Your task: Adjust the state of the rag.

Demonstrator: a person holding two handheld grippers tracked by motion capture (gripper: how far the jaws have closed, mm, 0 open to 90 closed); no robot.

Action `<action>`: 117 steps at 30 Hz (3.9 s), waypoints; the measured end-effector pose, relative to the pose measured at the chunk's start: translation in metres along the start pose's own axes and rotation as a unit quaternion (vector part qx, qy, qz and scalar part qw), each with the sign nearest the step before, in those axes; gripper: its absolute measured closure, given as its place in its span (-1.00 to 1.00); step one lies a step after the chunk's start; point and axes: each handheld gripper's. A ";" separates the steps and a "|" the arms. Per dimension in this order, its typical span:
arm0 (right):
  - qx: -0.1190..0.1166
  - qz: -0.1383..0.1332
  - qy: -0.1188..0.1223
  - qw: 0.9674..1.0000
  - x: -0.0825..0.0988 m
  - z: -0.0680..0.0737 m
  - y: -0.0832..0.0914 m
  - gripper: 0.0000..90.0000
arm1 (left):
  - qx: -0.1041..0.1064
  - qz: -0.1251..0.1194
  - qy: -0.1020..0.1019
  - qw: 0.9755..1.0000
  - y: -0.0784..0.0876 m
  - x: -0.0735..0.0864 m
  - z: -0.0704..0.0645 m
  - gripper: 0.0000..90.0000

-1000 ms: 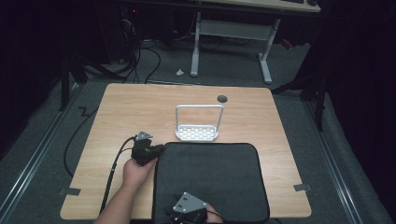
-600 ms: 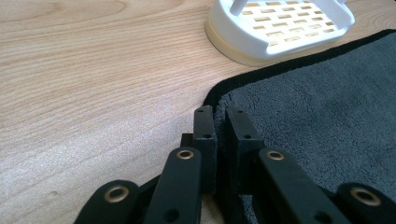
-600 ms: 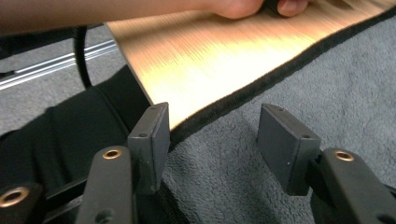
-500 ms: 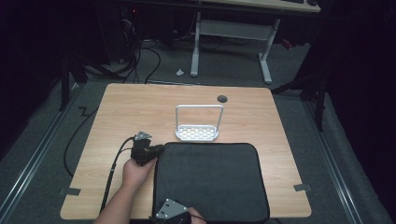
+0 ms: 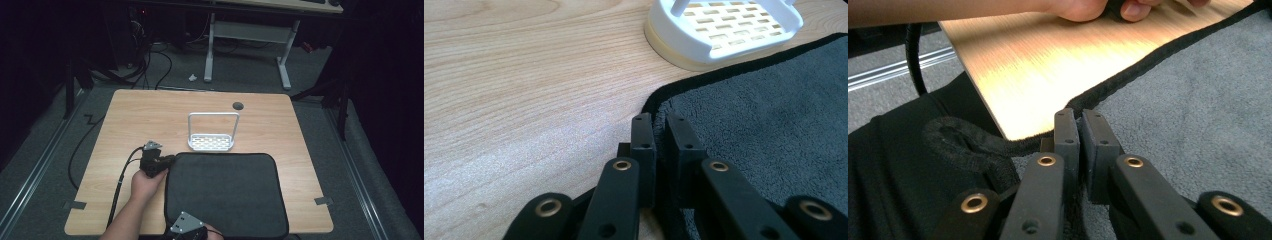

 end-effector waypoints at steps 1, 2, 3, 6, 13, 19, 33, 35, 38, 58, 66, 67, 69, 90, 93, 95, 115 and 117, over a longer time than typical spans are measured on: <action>0.002 -0.004 0.001 1.000 0.000 0.000 0.001 0.94 | 0.002 0.001 0.003 1.000 0.000 0.000 0.001 0.85; 0.004 -0.010 0.001 1.000 -0.002 -0.001 0.004 0.94 | 0.003 0.001 0.004 1.000 0.000 0.000 0.001 0.85; 0.008 -0.021 0.001 1.000 -0.004 -0.003 0.009 0.94 | 0.005 0.001 0.012 1.000 0.000 -0.001 0.002 0.85; 0.014 -0.031 0.003 0.999 -0.007 -0.005 0.014 0.94 | 0.004 0.000 0.018 1.000 0.000 -0.001 0.003 0.86; 0.023 -0.069 0.001 0.997 -0.015 -0.012 0.028 0.94 | -0.010 -0.027 0.020 0.999 0.004 -0.005 0.001 0.88; 0.016 -0.091 0.002 0.996 -0.027 -0.011 0.033 0.94 | -0.015 -0.057 0.023 0.998 0.011 -0.009 0.001 0.89; -0.010 -0.149 0.041 0.988 -0.083 0.019 0.007 0.94 | -0.052 -0.125 0.055 0.989 0.084 -0.014 0.051 0.89; -0.024 -0.158 0.039 0.986 -0.095 0.023 0.000 0.94 | -0.060 -0.134 0.057 0.988 0.101 -0.017 0.060 0.89; -0.038 -0.164 0.035 0.985 -0.103 0.025 -0.004 0.94 | -0.062 -0.139 0.056 0.987 0.111 -0.019 0.064 0.90; 0.006 -0.152 0.012 0.988 -0.054 -0.011 0.051 0.94 | 0.006 -0.117 -0.022 0.993 0.053 -0.042 -0.031 0.90; 0.047 -0.138 0.004 0.989 -0.021 -0.038 0.089 0.94 | 0.022 -0.077 -0.072 0.994 -0.001 -0.054 -0.094 0.89; 0.056 -0.133 -0.002 0.990 -0.011 -0.046 0.094 0.94 | 0.020 -0.069 -0.072 0.995 -0.008 -0.054 -0.098 0.89; 0.064 -0.121 -0.010 0.991 -0.002 -0.053 0.098 0.94 | 0.013 -0.053 -0.067 0.996 -0.028 -0.054 -0.106 0.88; 0.090 -0.082 -0.052 0.991 0.041 -0.083 0.123 0.68 | 0.037 -0.026 -0.041 0.998 -0.071 -0.049 -0.130 0.59; 0.100 -0.090 -0.056 0.989 0.039 -0.088 0.125 0.68 | 0.045 -0.038 -0.053 0.997 -0.060 -0.052 -0.131 0.27; 0.101 -0.090 -0.058 0.989 0.039 -0.089 0.125 0.68 | 0.045 -0.044 -0.058 0.996 -0.052 -0.052 -0.129 0.24; 0.169 -0.033 -0.075 0.982 0.009 -0.164 0.061 0.68 | -0.001 -0.017 -0.096 0.995 0.030 0.030 -0.075 0.17; 0.172 -0.029 -0.075 0.982 0.006 -0.167 0.056 0.68 | 0.008 -0.016 -0.097 0.995 0.033 0.033 -0.077 0.17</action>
Point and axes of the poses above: each handheld gripper's, and its own axes: y roughly backward along the jaws, x roughly out of its underside, z roughly to its left, and after that the axes turned 4 degrees about -z, right-handed
